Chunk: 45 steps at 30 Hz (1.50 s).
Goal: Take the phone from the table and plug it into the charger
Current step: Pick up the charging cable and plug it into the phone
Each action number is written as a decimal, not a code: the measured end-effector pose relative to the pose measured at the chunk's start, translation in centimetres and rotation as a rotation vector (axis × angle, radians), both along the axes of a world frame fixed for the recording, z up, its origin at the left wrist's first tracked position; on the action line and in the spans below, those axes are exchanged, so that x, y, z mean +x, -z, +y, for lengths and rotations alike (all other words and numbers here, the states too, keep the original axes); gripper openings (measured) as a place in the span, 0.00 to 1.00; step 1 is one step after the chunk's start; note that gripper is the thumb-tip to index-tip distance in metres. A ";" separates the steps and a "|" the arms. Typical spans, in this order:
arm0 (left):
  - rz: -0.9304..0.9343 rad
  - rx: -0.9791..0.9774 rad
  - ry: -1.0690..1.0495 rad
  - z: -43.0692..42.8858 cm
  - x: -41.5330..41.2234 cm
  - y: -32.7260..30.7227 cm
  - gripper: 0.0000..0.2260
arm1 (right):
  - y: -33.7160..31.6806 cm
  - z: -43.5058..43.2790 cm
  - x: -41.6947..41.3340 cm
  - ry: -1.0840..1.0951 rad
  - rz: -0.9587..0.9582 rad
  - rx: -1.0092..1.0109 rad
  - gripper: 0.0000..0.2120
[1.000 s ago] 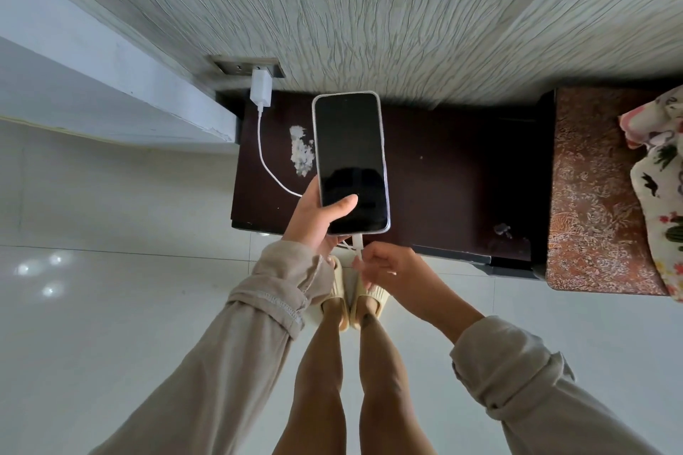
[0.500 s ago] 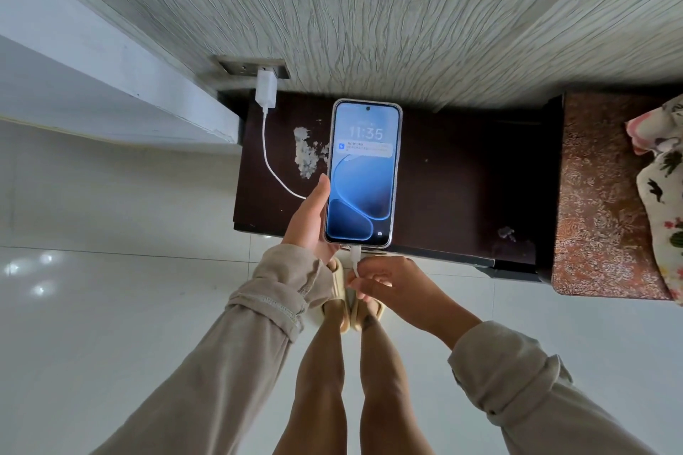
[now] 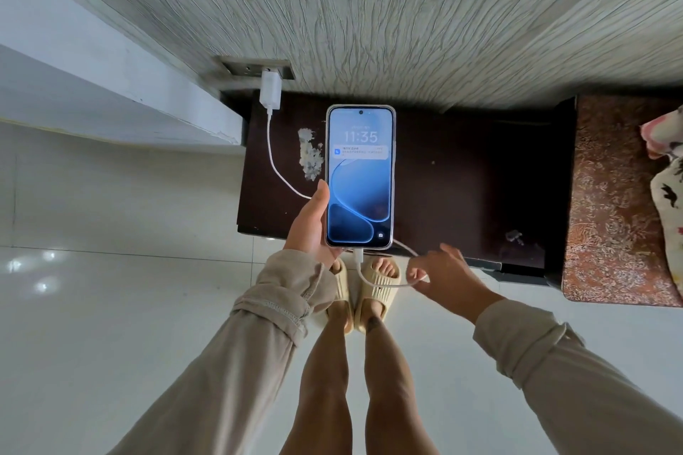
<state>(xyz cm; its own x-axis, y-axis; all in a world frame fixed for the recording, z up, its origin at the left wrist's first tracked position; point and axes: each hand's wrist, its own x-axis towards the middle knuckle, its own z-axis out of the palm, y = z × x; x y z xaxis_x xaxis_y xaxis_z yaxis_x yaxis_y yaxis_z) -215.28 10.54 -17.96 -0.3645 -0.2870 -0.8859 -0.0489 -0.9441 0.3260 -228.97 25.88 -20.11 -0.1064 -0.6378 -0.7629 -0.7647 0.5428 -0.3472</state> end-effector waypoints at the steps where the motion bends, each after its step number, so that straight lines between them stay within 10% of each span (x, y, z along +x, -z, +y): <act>1: 0.007 -0.001 -0.002 -0.1 0.2 0.2 0.15 | 0.4 0.1 -0.4 0.005 0.051 -0.006 0.09; 11: 0.012 -0.014 -0.029 -0.7 1.2 2.1 0.17 | 2.4 0.2 -4.9 -0.045 0.484 -0.061 0.14; 45: -0.092 0.216 0.113 1.4 -3.2 19.6 0.19 | 15.8 -0.8 -6.9 0.077 0.176 -0.181 0.18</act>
<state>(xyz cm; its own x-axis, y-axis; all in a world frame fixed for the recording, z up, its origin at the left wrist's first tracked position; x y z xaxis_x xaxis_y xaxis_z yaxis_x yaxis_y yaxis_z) -218.51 11.98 -37.55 -0.2987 -0.0491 -0.9531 -0.1782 -0.9782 0.1063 -235.89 25.12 -35.89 -0.2810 -0.7469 -0.6026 -0.7806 0.5432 -0.3092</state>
